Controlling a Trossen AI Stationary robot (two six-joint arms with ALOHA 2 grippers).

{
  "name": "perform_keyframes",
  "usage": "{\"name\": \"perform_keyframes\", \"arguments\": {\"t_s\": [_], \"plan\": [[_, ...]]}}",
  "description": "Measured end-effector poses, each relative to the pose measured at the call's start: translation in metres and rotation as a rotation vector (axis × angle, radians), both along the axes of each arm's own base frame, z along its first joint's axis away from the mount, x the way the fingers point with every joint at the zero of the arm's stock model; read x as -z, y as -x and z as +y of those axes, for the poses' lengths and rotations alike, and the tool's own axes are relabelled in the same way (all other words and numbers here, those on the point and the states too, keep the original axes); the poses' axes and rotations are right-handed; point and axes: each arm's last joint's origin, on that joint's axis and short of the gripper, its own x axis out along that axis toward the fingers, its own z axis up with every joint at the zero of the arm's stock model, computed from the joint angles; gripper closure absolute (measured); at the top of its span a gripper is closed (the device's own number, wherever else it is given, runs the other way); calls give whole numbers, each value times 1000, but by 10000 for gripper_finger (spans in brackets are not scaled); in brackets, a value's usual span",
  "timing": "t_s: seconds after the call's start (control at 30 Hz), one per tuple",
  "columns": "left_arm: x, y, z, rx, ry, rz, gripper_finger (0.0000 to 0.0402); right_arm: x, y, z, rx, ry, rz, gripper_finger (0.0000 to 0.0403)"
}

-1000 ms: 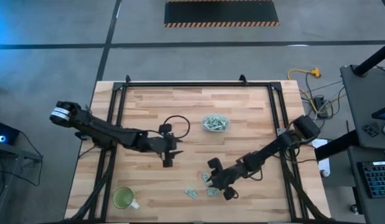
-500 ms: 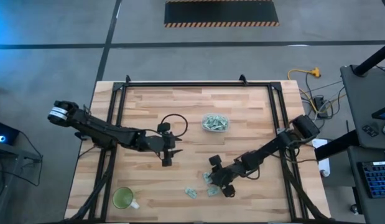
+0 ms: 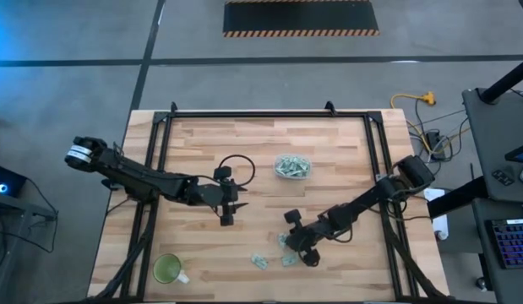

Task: Pick and place Stevia / Truvia into bins
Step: Put the stevia packet into the transparent bin

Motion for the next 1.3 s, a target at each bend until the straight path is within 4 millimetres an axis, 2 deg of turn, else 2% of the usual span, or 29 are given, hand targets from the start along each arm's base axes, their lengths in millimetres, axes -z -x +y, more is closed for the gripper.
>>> {"name": "perform_keyframes", "arguments": {"t_s": [0.17, 0.47, 0.7, 1.0, 1.13, 1.3], "plan": [[0, 0, 0, 2, 0, 4, 212, -11, 5, -6, 53, 88, -15, 394], [2, 1, 0, 8, -8, 10, 212, -64, 26, -27, 287, 348, -123, 394], [3, 1, 0, 4, -2, 13, 212, -90, 33, -59, 486, 481, -192, 394], [5, 2, 0, 5, -1, 19, 212, -78, 24, -127, 656, 508, -56, 394], [5, 2, 0, 5, 0, 18, 212, -73, 19, -151, 662, 414, -17, 394], [5, 2, 0, 6, 0, 19, 212, -65, 13, -172, 630, 274, -2, 394]]}}
